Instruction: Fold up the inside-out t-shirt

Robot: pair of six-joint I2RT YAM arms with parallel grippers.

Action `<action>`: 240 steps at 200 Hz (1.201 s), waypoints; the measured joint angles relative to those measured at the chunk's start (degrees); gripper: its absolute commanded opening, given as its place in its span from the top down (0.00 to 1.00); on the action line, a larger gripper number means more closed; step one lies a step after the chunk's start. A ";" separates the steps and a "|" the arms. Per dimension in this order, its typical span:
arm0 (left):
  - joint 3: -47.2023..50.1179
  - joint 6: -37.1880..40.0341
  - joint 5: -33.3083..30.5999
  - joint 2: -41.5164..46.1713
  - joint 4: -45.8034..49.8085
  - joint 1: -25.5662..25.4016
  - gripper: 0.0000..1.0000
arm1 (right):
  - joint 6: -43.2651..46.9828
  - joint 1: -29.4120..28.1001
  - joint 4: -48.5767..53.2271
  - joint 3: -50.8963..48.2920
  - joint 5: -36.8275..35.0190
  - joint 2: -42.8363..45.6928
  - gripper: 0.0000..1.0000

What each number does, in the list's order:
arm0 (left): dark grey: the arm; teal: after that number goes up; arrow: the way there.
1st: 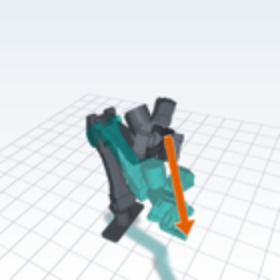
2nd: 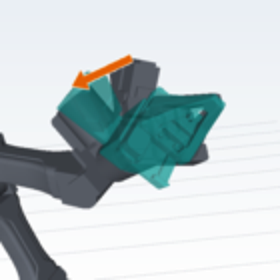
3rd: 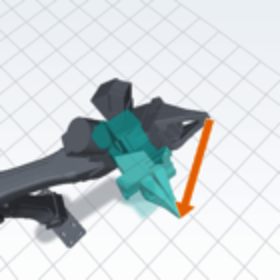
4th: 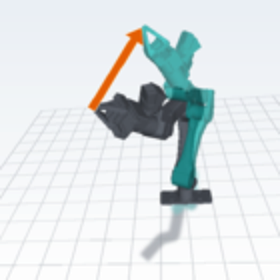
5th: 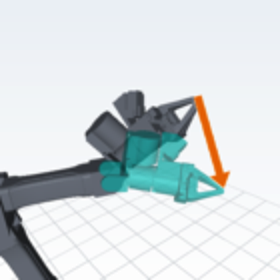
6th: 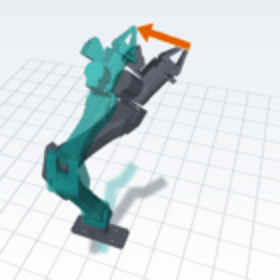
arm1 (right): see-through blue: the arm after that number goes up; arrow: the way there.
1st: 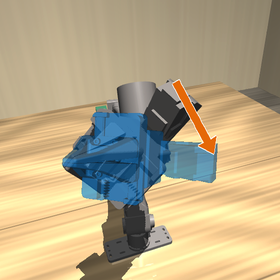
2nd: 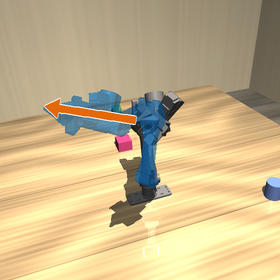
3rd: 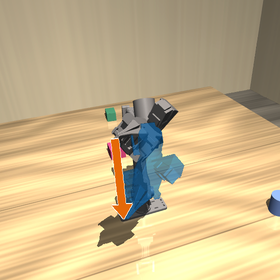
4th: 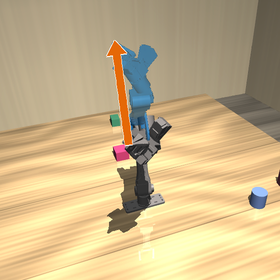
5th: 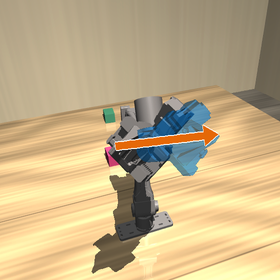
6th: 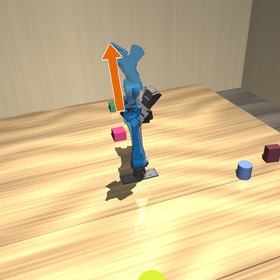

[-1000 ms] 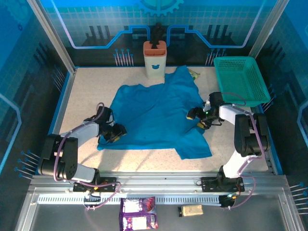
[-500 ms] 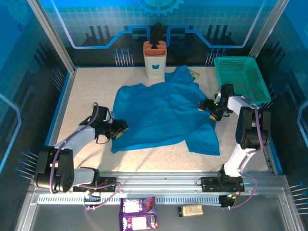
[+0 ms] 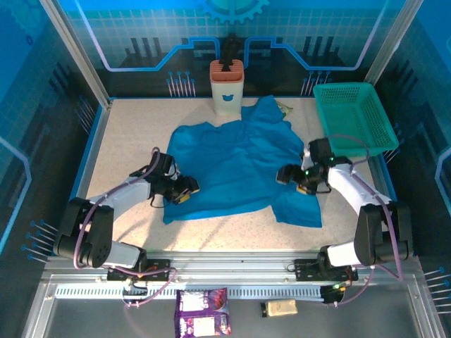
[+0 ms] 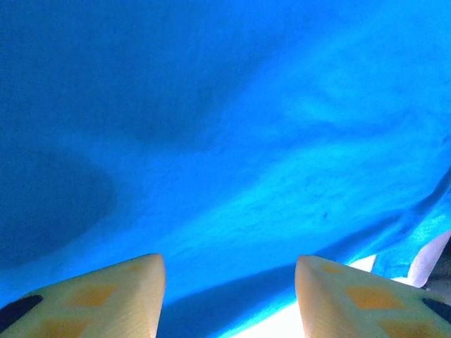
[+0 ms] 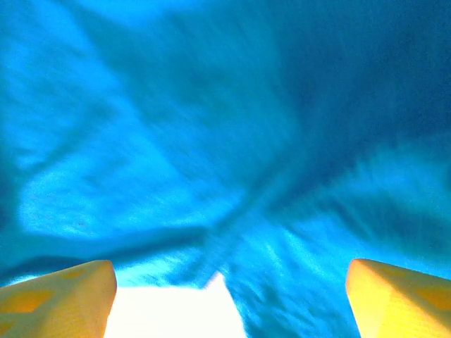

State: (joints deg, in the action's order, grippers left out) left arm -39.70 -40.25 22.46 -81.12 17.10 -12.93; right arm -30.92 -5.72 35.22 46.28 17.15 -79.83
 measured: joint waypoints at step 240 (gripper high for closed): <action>-2.75 2.49 -6.62 3.34 5.07 9.05 0.43 | -7.37 -9.44 -12.85 7.56 5.31 -15.02 0.23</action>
State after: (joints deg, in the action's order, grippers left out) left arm -42.46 -37.76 15.84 -77.78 22.17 -3.88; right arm -38.28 -15.16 22.37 53.84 22.46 -94.85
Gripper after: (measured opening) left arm 0.581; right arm 0.773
